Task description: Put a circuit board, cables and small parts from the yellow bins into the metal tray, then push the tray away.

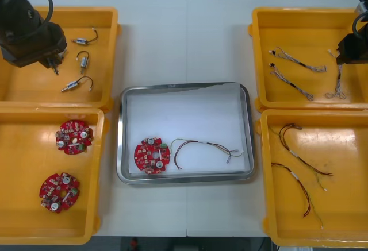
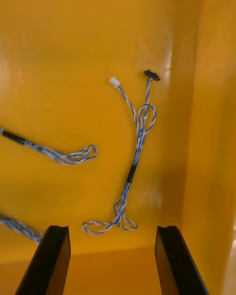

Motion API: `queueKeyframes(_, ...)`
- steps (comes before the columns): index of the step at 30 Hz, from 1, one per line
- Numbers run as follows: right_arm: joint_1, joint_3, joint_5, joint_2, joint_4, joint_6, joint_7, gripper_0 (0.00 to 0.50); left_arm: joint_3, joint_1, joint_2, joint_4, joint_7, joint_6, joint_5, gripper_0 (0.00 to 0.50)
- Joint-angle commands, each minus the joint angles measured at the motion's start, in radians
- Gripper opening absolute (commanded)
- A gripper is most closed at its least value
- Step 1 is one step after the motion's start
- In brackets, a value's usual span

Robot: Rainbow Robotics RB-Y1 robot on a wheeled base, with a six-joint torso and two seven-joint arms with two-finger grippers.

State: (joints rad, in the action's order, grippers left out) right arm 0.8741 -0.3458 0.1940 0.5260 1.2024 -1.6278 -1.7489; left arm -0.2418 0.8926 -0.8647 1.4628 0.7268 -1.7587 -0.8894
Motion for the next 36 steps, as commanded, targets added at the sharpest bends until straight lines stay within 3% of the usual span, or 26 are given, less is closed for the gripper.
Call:
queueKeyframes(1, 0.059, -0.036, -0.002, 0.052, -0.063, 0.068, 0.037, 0.500, 0.021, -0.006, -0.028, 0.123, 0.020, -0.047, -0.045, 0.000)
queueKeyframes(6, 0.059, -0.044, 0.005, 0.054, -0.146, 0.138, 0.065, 0.500, 0.007, -0.006, 0.000, 0.241, -0.006, -0.081, -0.094, 0.000)
queueKeyframes(17, 0.057, -0.036, 0.036, 0.052, -0.280, 0.241, 0.193, 0.500, -0.148, -0.004, 0.101, 0.393, -0.053, -0.041, -0.054, 0.000)
queueKeyframes(23, 0.057, -0.036, 0.058, 0.055, -0.369, 0.330, 0.200, 0.500, -0.251, 0.003, 0.155, 0.393, -0.064, 0.021, -0.011, 0.000)
queueKeyframes(33, 0.052, -0.024, 0.076, 0.055, -0.412, 0.335, 0.233, 0.500, -0.422, 0.020, 0.219, 0.295, -0.073, 0.145, 0.050, 0.000)
queueKeyframes(34, 0.051, -0.024, 0.081, 0.055, -0.414, 0.335, 0.236, 0.468, -0.430, 0.023, 0.222, 0.286, -0.073, 0.153, 0.055, 0.000)
queueKeyframes(36, 0.043, -0.024, 0.105, 0.060, -0.415, 0.335, 0.244, 0.250, -0.465, 0.032, 0.231, 0.254, -0.072, 0.180, 0.073, 0.000)
